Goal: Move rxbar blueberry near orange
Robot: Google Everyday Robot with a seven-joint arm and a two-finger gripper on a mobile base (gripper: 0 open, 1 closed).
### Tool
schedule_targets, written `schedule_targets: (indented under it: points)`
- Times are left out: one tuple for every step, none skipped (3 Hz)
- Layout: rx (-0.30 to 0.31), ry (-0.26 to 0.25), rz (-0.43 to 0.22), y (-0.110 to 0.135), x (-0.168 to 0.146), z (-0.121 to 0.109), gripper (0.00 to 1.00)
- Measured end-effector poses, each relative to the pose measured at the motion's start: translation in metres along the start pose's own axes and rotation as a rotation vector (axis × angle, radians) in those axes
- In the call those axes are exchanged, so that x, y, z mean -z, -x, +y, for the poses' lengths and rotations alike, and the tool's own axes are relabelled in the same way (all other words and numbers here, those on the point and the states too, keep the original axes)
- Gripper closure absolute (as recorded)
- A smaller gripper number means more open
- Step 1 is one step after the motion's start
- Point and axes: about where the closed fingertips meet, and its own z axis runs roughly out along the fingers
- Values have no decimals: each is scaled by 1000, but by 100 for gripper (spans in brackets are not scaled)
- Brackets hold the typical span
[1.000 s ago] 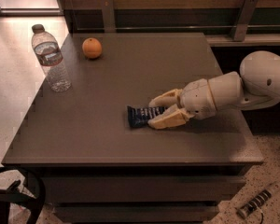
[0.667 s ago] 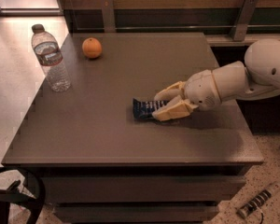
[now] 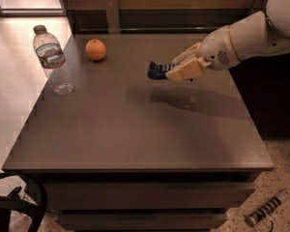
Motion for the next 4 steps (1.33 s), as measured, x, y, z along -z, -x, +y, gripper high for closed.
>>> schedule_targets:
  points:
    - [-36, -90, 32, 17, 3, -45, 100]
    - [-46, -149, 38, 33, -6, -85, 100]
    - [-37, -185, 24, 43, -32, -117, 100]
    - [-4, -207, 21, 58, -66, -129, 100]
